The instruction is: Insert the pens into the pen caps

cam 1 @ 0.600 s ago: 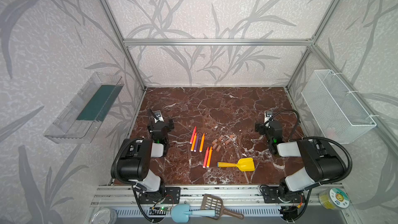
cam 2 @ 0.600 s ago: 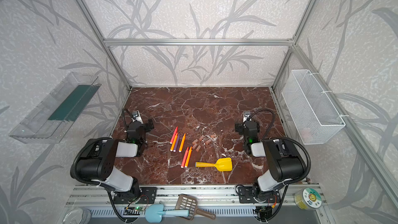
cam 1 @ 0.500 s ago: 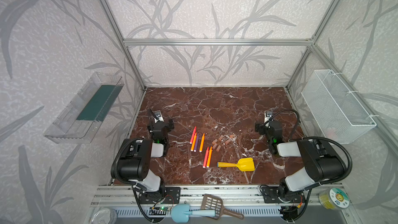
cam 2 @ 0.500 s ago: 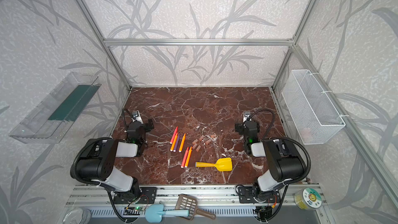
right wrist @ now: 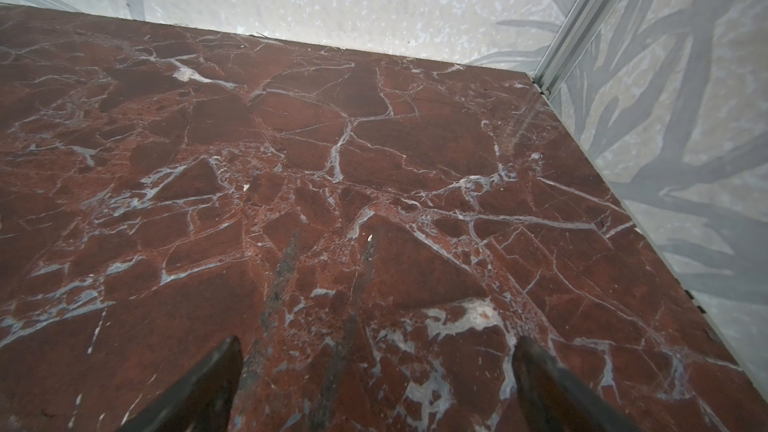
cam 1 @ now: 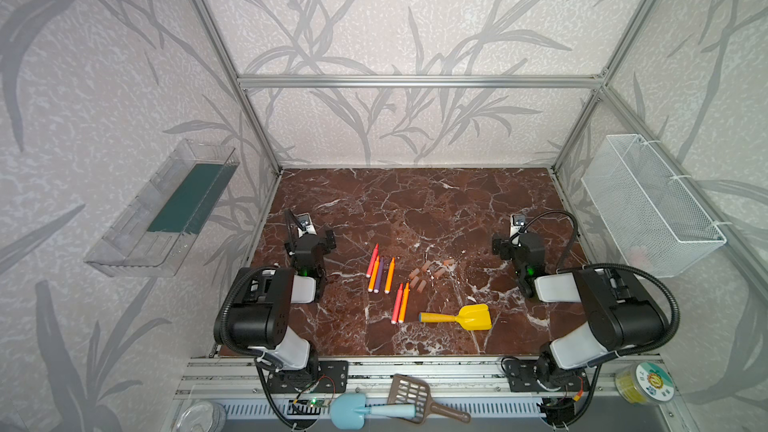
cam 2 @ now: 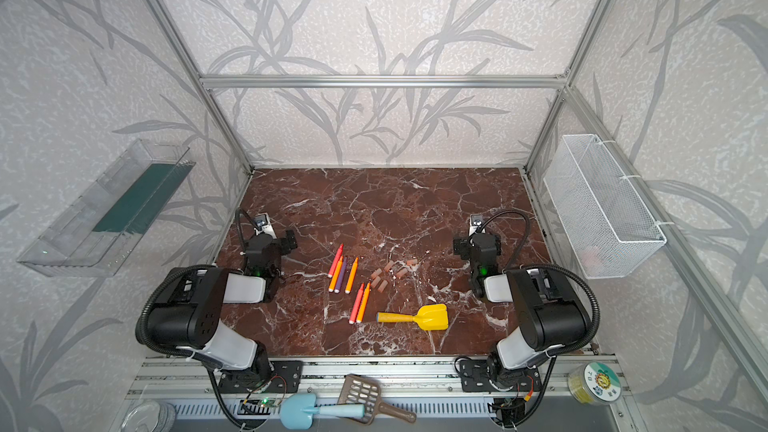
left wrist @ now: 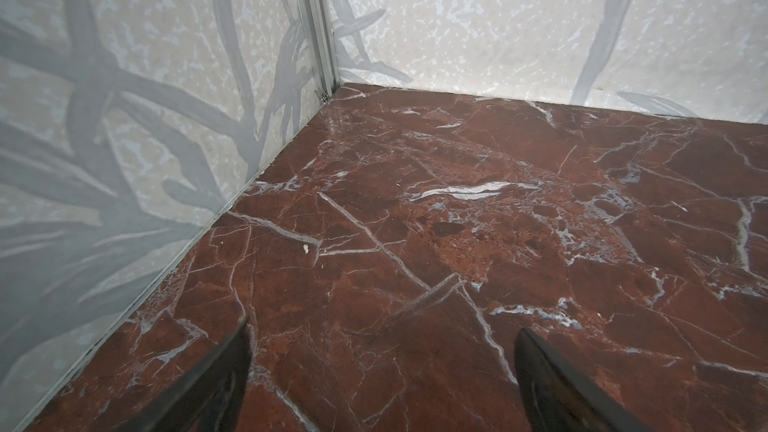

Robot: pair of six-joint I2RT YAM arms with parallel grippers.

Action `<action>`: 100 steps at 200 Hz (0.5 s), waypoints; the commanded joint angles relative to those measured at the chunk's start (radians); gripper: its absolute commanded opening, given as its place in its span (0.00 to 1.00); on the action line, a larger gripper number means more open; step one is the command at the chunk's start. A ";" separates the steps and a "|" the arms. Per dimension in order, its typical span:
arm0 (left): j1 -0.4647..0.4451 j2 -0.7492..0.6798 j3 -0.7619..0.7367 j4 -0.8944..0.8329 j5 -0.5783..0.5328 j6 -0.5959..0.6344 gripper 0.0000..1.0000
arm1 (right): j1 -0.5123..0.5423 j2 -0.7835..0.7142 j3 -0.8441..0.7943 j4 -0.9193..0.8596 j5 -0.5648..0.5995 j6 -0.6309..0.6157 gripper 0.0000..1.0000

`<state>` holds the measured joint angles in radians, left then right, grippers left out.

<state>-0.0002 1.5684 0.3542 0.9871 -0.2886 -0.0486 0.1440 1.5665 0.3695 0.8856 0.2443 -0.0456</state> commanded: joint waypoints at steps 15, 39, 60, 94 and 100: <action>0.000 0.004 0.000 0.013 0.003 -0.004 0.99 | 0.005 -0.019 0.018 0.001 0.012 0.003 0.99; 0.000 0.002 0.000 0.013 0.003 -0.003 0.99 | 0.005 -0.019 0.019 0.001 0.012 0.003 0.99; 0.000 0.003 0.001 0.012 0.002 -0.003 0.99 | 0.005 -0.022 0.012 0.016 0.014 0.001 0.99; -0.013 -0.017 -0.019 0.043 -0.002 0.016 0.99 | 0.035 -0.122 -0.026 0.023 0.053 -0.033 0.99; -0.028 -0.048 -0.030 0.035 -0.028 0.026 0.99 | 0.057 -0.159 -0.021 -0.025 0.110 -0.032 0.99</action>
<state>-0.0013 1.5684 0.3534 0.9882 -0.2886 -0.0475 0.1535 1.5204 0.3565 0.8864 0.2478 -0.0547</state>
